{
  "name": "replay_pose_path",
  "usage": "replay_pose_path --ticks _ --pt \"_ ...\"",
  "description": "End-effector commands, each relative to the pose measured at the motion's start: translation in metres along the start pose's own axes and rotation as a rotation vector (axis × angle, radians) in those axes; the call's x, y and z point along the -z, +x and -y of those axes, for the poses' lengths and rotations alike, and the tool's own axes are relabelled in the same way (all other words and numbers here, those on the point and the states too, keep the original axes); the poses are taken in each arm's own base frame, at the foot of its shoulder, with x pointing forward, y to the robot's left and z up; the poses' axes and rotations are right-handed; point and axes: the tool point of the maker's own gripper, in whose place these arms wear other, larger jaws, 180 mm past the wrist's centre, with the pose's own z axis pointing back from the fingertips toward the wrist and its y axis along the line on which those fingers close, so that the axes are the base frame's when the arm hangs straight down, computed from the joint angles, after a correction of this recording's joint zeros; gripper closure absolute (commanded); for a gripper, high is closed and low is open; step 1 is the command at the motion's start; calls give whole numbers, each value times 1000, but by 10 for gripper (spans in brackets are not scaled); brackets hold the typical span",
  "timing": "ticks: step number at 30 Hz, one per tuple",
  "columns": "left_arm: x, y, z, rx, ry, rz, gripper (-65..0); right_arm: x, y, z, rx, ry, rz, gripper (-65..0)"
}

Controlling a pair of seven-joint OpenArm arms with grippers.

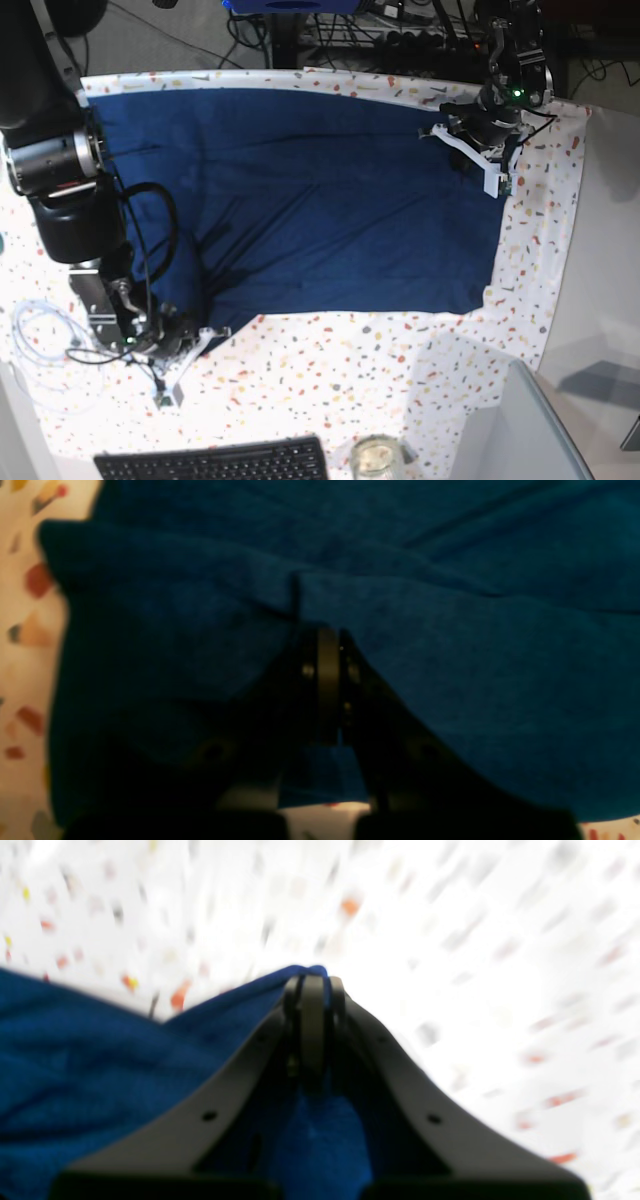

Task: Layout the t-shirt on the table in an organized manner, then fold the t-shirt properly
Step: 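Grasp the shirt edges with both grippers at opposite corners, then pull the held shirt edge outward with the right gripper to unfold it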

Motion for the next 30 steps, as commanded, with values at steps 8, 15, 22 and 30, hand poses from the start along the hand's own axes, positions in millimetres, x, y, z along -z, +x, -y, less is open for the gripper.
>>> replay_pose_path --ticks 8,15,22,30 --pt "-1 12 1 2 -7 40 0 -35 69 25 -31 -67 154 0" --pt "-1 12 1 0 -9 41 0 -68 98 39 56 -78 266 0" --pt "-2 16 2 4 -8 51 0 -106 119 35 49 -77 385 0" --pt "-2 16 1 7 -7 51 0 -131 137 42 67 -94 475 0"
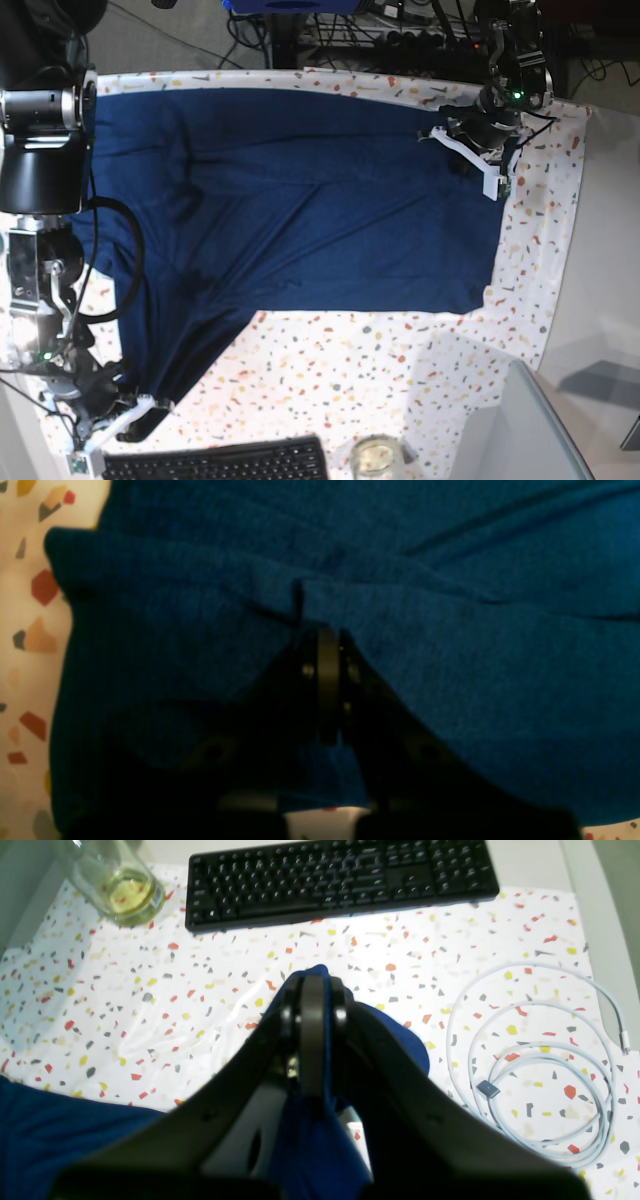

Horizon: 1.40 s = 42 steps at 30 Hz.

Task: Layout the t-shirt on the table in an organized manner, then fold the t-shirt properly
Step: 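Pull the held shirt edge outward with the right gripper to unfold it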

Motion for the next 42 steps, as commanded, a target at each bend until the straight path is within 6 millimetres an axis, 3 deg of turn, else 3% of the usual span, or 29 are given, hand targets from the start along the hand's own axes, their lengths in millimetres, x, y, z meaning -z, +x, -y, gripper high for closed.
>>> replay_pose_path --ticks 1,12,18,20,27,29,32,35,37,40,42 --pt "-3 12 0 8 -3 41 0 -4 33 3 -1 -2 87 0" --pt "-3 11 0 8 -3 39 0 -4 36 1 0 3 98 0" --pt "-3 10 0 8 -3 38 0 -16 44 -6 -10 16 230 -5" --pt "-3 10 0 8 -3 38 0 -15 36 -7 -9 17 208 -5" --pt "-3 11 0 10 -2 40 0 -4 -28 -10 49 15 53 -11" --pt "-3 11 0 10 -2 40 0 -5 -46 -11 53 18 -13 -57" --pt "-3 11 0 10 -2 39 0 -6 -68 -15 47 25 -141 -233" --pt "-4 12 0 13 -2 44 0 -8 -74 -17 42 31 -186 -398" --pt "-7 18 1 19 -3 60 0 -8 -67 -20 31 36 -172 -443" --pt "-13 27 2 33 -2 87 0 -1 -69 -56 -80 113 -195 -449" --pt "-15 31 3 38 -2 98 0 7 -81 -77 -144 155 -242 -450"
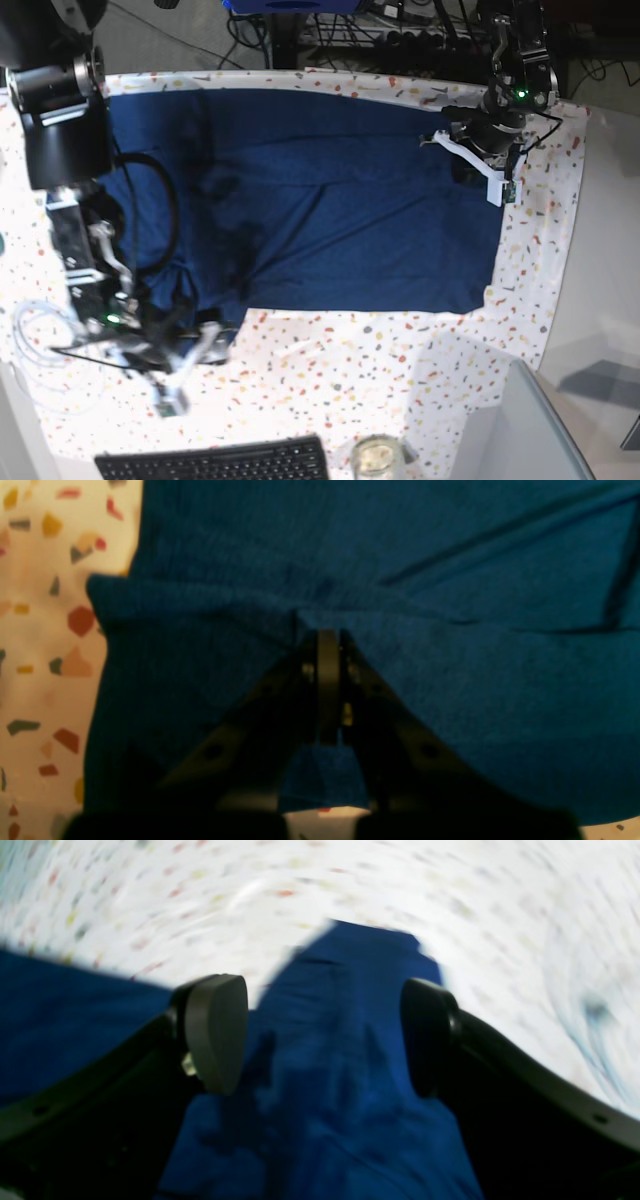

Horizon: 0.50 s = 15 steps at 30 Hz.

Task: Layout the t-shirt on the table in an organized manner, then fold the t-shirt properly
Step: 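Pull the held shirt edge outward with the right gripper to unfold it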

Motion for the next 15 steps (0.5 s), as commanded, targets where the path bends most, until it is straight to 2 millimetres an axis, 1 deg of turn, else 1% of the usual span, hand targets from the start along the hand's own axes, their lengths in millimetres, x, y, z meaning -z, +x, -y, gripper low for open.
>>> replay_pose_path --ticks 1,3,4,5,6,8,10,12,15 --pt "-2 12 -1 9 -3 40 0 4 24 -4 -30 9 45 -450" --pt "-2 12 -1 9 -3 39 0 26 25 -6 -53 9 39 -450" --pt "-2 12 -1 9 -3 39 0 35 27 -10 -55 15 46 -452" --pt "-3 11 -1 9 -2 37 0 46 25 -9 -55 11 39 -452" --pt "-4 7 -2 8 0 30 0 56 19 -6 -52 3 19 -453" --pt "-9 1 -15 -11 30 22 0 72 4 4 -63 -26 -39 -453" --pt "-12 -1 -28 -32 63 23 0 82 -10 2 -92 -34 -72 -450" --pt "-16 -4 -41 -48 93 20 0 85 -21 2 -114 -40 -85 -447" --pt "-21 -2 -56 -67 131 30 0 87 -25 0 -125 -37 -80 -447"
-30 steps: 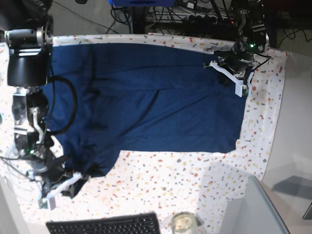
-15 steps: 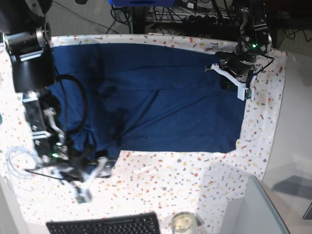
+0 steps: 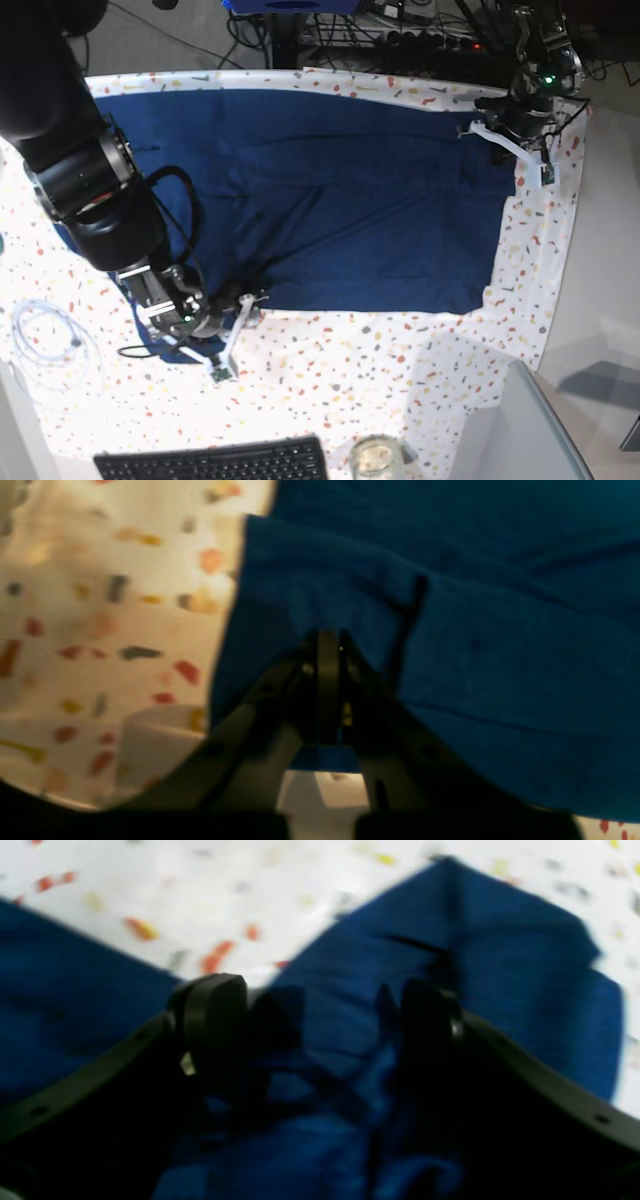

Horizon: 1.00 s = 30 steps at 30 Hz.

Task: Layout the t-shirt on the table in an organized manner, then fold the t-shirt properly
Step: 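Pull the held shirt edge outward with the right gripper to unfold it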

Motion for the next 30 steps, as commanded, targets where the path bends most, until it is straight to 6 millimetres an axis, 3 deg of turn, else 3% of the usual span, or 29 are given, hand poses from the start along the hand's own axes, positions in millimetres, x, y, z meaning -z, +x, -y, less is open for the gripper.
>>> replay_pose_path --ticks 1,8,13,16,20,25,30 --pt "-2 11 -3 0 3 39 0 -6 35 13 -1 -21 79 -447" --pt "-2 15 -6 -7 12 47 0 -2 25 -2 -2 1 62 -419" --pt "-3 12 -7 -8 14 42 0 0 17 -6 6 9 51 -228" --pt "-4 10 -8 -7 15 39 0 -1 18 -6 5 10 54 -168" --pt "-4 7 -8 -7 16 31 0 -2 25 -6 4 10 72 0" --pt "-4 7 -8 -7 16 31 0 -9 53 -13 -13 27 143 -3" --pt "-4 7 -8 -7 16 31 0 -11 60 -12 -15 27 157 -18"
